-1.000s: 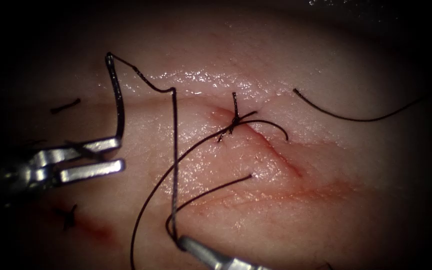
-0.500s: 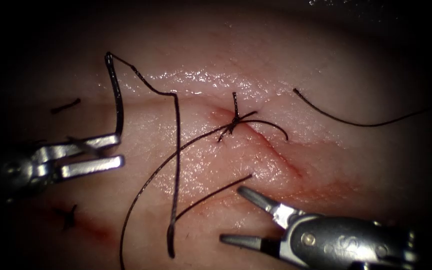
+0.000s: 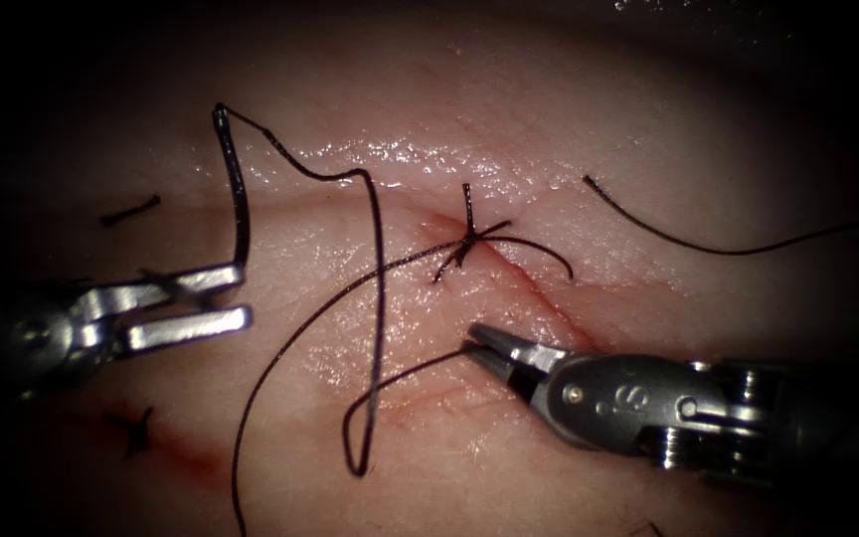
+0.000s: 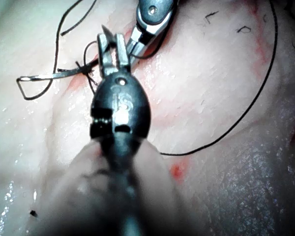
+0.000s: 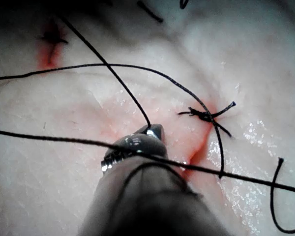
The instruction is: Wound Closure
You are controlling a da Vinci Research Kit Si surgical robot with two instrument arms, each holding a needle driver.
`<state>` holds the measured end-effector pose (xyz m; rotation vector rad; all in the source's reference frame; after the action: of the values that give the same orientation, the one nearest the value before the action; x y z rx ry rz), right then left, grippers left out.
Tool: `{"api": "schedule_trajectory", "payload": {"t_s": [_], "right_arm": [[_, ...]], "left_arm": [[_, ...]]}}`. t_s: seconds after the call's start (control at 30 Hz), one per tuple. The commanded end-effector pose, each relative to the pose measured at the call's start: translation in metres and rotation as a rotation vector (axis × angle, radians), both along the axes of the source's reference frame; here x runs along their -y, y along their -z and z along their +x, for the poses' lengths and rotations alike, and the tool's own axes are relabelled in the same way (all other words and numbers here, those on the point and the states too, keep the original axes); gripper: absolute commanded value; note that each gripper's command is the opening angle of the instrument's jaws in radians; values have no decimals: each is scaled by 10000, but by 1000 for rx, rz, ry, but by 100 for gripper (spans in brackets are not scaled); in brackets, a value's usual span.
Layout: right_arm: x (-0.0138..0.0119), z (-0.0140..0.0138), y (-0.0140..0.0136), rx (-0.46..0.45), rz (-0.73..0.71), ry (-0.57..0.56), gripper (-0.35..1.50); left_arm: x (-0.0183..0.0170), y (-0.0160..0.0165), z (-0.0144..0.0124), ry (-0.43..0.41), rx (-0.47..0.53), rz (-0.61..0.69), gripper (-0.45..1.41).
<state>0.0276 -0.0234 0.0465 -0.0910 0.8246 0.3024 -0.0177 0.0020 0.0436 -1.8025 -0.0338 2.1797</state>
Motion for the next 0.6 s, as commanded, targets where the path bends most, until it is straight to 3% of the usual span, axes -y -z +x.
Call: {"api": "schedule_trajectory", "payload": {"t_s": [0.03, 0.27, 0.6], "right_arm": [[6, 6, -5, 14, 4, -6, -35], [17, 1, 12, 17, 26, -8, -35], [62, 55, 100, -76, 78, 57, -35]], "left_arm": [[1, -7, -3, -3, 3, 1, -45], [-9, -27, 10, 6, -18, 4, -45], [-22, -79, 26, 1, 7, -35, -45]]}}
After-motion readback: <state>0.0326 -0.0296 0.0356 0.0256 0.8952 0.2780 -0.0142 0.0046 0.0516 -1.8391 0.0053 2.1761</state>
